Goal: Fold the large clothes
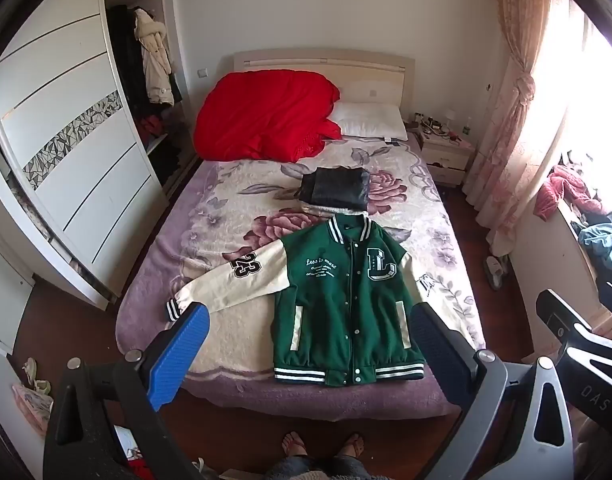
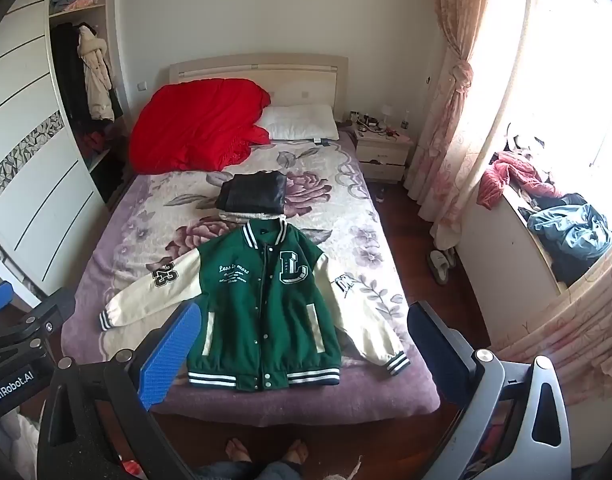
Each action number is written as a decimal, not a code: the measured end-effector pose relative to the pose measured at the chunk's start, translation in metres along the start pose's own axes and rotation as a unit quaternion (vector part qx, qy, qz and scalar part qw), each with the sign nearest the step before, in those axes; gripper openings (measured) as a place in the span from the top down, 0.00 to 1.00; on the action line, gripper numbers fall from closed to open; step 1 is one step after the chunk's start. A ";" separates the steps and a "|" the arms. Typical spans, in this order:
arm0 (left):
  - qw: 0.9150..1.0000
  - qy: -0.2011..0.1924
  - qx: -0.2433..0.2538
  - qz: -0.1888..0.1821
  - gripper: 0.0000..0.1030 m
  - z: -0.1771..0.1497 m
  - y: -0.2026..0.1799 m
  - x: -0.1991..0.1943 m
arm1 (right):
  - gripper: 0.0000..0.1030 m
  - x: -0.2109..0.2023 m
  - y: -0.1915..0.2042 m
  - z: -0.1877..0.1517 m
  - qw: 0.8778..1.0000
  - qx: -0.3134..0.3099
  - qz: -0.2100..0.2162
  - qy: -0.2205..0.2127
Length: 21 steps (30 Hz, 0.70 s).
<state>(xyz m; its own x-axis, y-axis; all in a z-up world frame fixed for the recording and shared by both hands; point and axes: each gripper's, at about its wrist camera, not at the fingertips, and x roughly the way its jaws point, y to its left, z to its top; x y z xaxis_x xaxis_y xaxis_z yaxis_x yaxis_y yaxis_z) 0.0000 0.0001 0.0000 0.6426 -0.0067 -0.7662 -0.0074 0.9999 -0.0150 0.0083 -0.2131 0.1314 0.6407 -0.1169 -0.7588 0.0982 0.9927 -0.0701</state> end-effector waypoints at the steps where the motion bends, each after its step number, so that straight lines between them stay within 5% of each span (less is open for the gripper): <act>1: 1.000 -0.001 0.000 0.001 0.00 0.000 0.000 0.000 | 0.00 0.000 0.000 0.000 1.000 0.002 0.002 -0.003; 21: 1.000 -0.001 0.002 0.003 0.00 -0.001 -0.001 0.002 | 0.00 0.000 0.001 -0.005 1.000 -0.002 0.000 -0.004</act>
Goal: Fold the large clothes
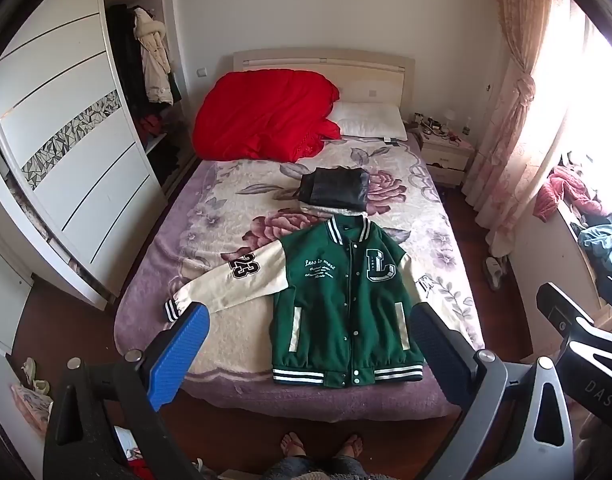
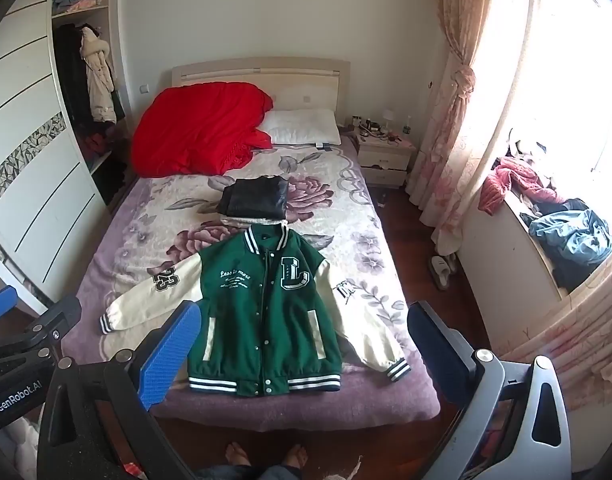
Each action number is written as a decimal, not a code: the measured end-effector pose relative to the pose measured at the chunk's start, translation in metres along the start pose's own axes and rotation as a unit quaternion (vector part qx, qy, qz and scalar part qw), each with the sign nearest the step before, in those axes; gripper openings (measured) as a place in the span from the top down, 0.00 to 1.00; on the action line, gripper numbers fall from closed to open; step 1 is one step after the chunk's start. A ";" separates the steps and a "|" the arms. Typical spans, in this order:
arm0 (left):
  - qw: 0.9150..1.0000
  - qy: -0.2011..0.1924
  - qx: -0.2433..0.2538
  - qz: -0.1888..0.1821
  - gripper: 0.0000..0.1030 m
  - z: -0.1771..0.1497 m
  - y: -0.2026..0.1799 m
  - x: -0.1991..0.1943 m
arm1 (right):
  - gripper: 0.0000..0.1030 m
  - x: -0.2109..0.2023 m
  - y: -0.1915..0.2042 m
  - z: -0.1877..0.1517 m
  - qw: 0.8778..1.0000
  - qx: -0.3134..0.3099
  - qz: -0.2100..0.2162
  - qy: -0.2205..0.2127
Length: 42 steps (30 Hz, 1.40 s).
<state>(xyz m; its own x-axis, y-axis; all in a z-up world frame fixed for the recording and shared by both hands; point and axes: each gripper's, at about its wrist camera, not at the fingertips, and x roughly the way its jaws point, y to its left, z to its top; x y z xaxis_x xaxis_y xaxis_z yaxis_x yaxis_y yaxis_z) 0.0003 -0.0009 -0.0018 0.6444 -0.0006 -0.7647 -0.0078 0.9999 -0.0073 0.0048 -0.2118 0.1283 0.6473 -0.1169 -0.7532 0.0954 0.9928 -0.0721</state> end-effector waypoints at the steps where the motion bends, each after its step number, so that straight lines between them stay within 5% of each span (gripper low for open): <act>1: 1.000 0.001 0.000 0.000 0.00 0.002 -0.001 -0.001 | 0.00 0.000 0.000 0.000 1.000 0.000 0.001 0.000; 42: 1.000 -0.006 0.004 0.001 0.00 0.020 -0.008 -0.006 | 0.00 -0.013 0.002 0.030 1.000 0.000 0.007 -0.009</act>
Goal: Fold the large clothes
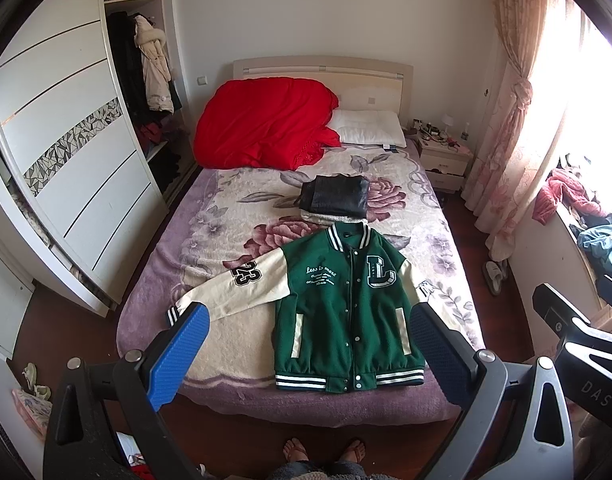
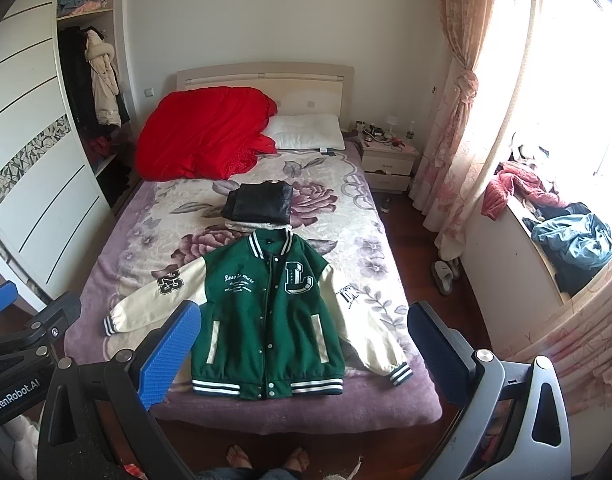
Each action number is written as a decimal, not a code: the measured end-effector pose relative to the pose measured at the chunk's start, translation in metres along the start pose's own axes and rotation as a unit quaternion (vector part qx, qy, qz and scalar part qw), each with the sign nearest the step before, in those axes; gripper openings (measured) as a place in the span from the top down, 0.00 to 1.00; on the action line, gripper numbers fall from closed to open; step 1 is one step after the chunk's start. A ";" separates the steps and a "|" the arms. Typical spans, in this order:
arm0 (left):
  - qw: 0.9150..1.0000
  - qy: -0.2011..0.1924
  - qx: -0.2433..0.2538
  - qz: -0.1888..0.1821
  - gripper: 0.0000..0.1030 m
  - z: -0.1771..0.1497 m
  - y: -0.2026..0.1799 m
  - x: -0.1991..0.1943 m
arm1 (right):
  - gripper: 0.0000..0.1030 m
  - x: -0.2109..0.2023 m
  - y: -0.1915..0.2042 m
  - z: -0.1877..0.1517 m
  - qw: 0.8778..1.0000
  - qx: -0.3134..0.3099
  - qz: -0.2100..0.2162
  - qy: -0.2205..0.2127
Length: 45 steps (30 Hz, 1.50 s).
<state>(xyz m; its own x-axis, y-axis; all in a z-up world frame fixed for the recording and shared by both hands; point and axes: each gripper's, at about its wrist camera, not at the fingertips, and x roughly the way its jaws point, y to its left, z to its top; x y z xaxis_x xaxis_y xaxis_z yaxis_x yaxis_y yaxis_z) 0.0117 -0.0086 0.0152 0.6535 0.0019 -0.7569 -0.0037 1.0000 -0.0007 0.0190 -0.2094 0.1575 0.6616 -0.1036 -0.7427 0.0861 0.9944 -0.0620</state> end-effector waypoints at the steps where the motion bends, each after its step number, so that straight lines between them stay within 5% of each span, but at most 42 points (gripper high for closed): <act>1: 1.000 0.000 -0.001 -0.001 0.00 -0.003 0.002 0.000 | 0.00 -0.001 0.001 0.004 1.000 0.000 0.001 0.002; 38: 1.000 -0.001 -0.003 -0.006 0.00 -0.003 0.001 -0.002 | 0.00 -0.004 0.009 0.004 1.000 0.000 0.001 0.000; 45: 1.000 -0.013 -0.015 0.020 0.00 0.001 0.012 0.041 | 0.00 0.027 -0.007 -0.004 0.998 0.061 0.024 0.006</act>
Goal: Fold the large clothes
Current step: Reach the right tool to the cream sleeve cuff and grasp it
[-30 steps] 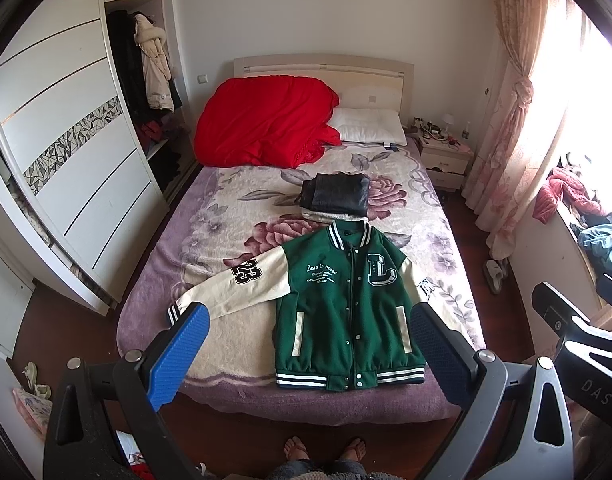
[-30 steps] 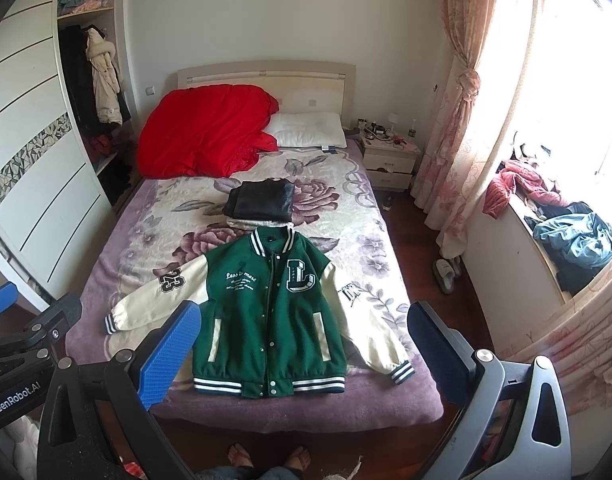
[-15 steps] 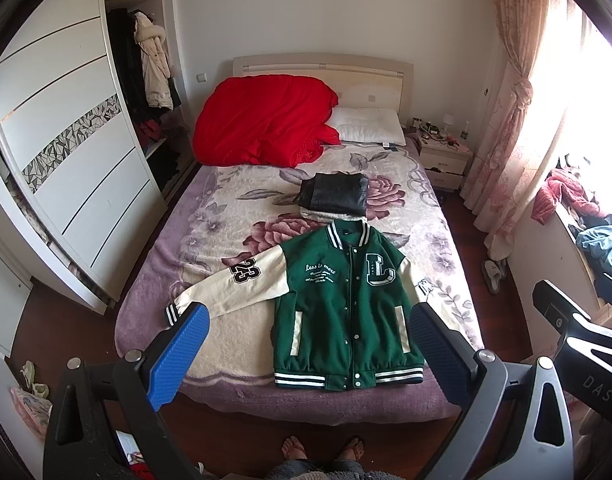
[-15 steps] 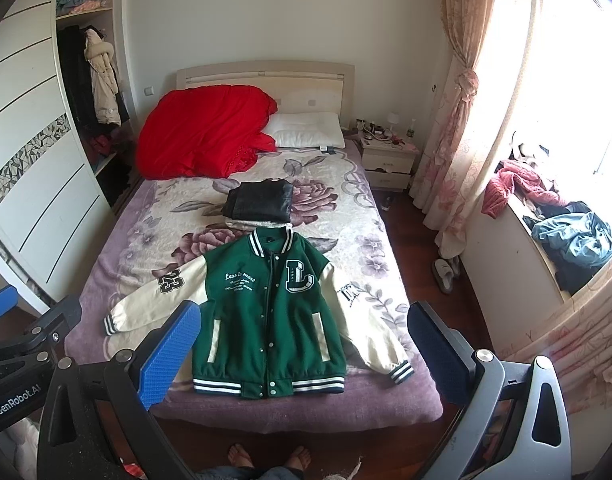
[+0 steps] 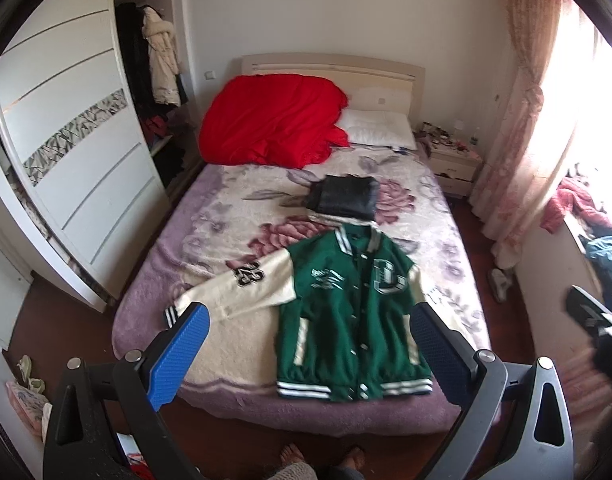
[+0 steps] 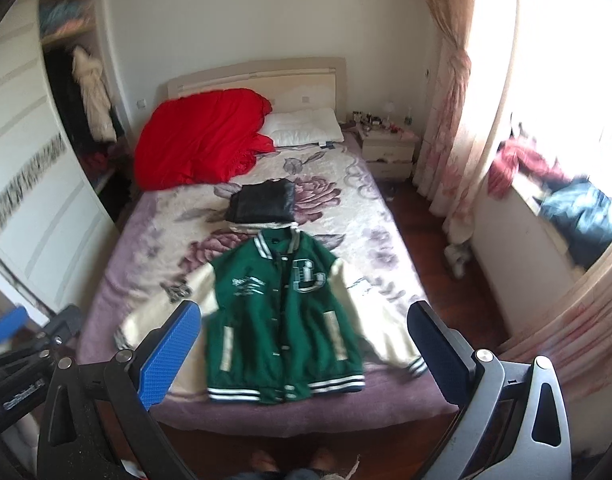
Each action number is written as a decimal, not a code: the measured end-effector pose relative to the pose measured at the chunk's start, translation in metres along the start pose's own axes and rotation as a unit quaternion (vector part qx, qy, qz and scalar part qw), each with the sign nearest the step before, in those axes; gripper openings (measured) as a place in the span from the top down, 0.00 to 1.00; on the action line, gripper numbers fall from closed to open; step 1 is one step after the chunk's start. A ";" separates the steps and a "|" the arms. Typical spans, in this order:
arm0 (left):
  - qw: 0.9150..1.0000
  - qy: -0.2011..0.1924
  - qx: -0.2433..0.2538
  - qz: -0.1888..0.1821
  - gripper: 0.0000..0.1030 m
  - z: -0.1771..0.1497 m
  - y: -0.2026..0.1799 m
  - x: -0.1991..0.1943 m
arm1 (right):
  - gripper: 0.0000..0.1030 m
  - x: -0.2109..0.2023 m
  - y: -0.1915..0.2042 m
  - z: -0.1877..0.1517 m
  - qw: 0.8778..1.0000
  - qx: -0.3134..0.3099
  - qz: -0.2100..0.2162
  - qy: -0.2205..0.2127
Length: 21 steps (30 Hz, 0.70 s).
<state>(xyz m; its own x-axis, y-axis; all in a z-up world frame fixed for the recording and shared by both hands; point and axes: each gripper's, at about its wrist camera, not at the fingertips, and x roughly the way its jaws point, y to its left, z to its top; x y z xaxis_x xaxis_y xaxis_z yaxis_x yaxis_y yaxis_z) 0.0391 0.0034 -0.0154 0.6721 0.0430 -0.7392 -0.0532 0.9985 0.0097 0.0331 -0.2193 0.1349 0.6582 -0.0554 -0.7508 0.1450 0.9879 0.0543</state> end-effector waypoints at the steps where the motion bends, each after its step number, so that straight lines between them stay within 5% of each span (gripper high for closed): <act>1: 1.000 -0.006 0.004 0.009 0.00 -0.002 0.003 0.010 | 0.00 0.012 -0.010 -0.001 1.000 0.023 -0.003 0.004; 6: 0.996 -0.038 0.064 0.051 0.00 -0.015 -0.006 0.079 | 0.01 0.085 -0.085 -0.032 0.988 0.134 -0.056 0.050; 10: 0.996 -0.001 0.070 0.063 0.00 -0.027 -0.019 0.140 | 0.46 0.160 -0.170 -0.074 0.965 0.220 -0.088 0.110; 14: 0.994 0.041 0.073 0.074 0.00 -0.042 -0.036 0.198 | 0.40 0.228 -0.254 -0.114 0.938 0.301 -0.086 0.147; 16: 0.991 0.065 0.076 0.090 0.00 -0.048 -0.049 0.232 | 0.17 0.267 -0.293 -0.134 0.925 0.334 -0.071 0.164; 21: 0.980 0.133 0.067 0.133 0.00 -0.075 -0.087 0.323 | 0.15 0.407 -0.396 -0.203 0.893 0.367 -0.077 0.249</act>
<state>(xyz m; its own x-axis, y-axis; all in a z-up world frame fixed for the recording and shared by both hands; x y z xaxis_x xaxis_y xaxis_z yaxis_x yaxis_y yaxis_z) 0.2051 -0.0724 -0.3057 0.4311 0.3092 -0.8477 -0.0900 0.9495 0.3006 0.0936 -0.6038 -0.3256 0.2054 0.0701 -0.9762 0.7710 0.6027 0.2055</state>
